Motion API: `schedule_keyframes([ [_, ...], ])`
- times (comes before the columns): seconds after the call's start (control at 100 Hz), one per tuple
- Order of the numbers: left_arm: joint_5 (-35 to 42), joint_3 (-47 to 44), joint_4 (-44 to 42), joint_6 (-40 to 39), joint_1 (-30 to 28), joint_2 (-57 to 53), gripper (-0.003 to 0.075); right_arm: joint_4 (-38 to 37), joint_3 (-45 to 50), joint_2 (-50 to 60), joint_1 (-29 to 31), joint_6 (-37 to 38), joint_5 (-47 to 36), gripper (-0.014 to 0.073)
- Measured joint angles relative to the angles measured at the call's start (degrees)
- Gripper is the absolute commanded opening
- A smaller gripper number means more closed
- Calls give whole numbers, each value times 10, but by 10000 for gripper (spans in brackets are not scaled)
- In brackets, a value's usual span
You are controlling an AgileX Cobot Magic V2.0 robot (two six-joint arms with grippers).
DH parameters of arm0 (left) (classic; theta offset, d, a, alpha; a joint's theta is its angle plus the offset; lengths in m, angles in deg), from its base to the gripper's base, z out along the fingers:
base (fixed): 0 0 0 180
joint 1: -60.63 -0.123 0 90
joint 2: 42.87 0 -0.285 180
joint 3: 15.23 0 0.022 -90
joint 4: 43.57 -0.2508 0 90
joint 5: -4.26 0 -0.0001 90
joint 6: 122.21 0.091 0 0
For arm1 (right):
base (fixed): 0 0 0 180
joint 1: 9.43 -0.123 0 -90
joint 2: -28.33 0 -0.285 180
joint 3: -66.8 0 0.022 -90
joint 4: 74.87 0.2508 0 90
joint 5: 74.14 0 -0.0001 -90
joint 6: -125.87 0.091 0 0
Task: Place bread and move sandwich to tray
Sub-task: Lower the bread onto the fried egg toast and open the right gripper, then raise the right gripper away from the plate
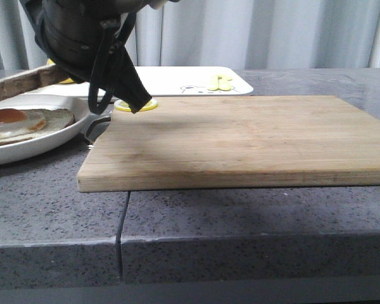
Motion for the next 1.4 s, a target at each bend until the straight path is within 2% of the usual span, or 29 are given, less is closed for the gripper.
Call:
schedule_keyframes([
  [0.47, 0, 0, 0, 0, 0, 0, 420, 0, -1, -13, 0, 0, 0, -45],
  [0.59, 0, 0, 0, 0, 0, 0, 420, 0, -1, -13, 0, 0, 1, 21],
  [0.85, 0, 0, 0, 0, 0, 0, 420, 0, -1, -13, 0, -1, 2, 290],
  [0.99, 0, 0, 0, 0, 0, 0, 420, 0, -1, -13, 0, -1, 1, 390],
  [1.4, 0, 0, 0, 0, 0, 0, 420, 0, -1, -2, 0, -17, -23, 408],
])
